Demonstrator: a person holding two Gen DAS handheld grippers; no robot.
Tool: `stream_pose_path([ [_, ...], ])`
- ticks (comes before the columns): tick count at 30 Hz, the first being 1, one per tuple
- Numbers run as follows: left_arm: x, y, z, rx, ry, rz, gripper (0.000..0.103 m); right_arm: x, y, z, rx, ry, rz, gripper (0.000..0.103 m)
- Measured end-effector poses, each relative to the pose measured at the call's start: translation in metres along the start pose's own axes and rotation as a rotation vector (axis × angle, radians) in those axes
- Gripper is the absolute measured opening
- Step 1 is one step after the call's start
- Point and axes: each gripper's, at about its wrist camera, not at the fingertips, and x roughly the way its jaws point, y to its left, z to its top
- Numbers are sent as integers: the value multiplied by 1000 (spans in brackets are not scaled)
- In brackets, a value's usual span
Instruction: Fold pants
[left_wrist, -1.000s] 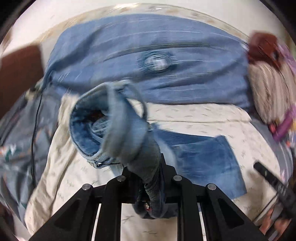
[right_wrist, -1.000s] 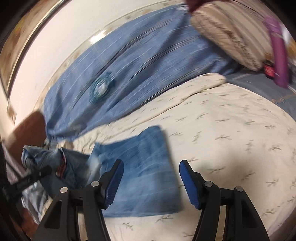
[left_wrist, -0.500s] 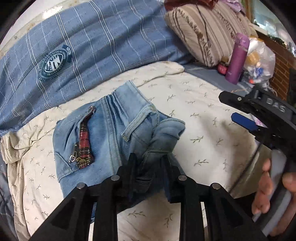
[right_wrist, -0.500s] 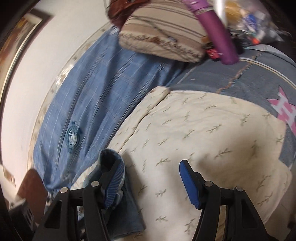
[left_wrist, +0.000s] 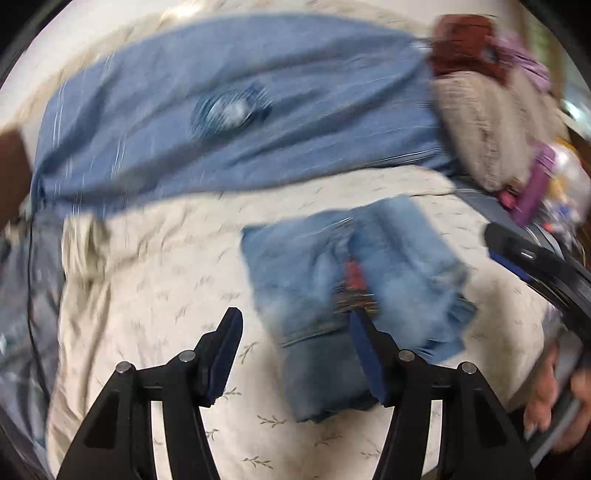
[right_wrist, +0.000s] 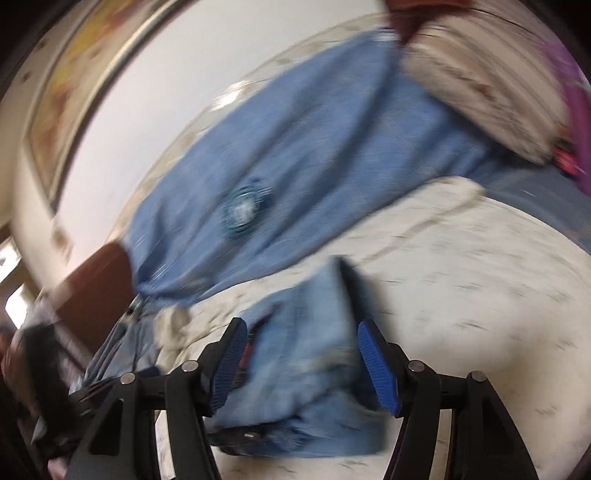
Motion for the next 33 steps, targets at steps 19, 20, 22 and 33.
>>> stream_pose_path([
  [19, 45, 7, -57, -97, 134, -31, 62, 66, -32, -50, 110, 377, -20, 36],
  [20, 46, 8, -59, -109, 136, -33, 63, 64, -32, -51, 110, 377, -22, 36],
  [22, 45, 7, -60, -111, 134, -27, 63, 63, -31, -53, 103, 374, -31, 36],
  [33, 20, -4, -34, -54, 53, 84, 62, 28, -17, -24, 39, 206, -16, 37],
])
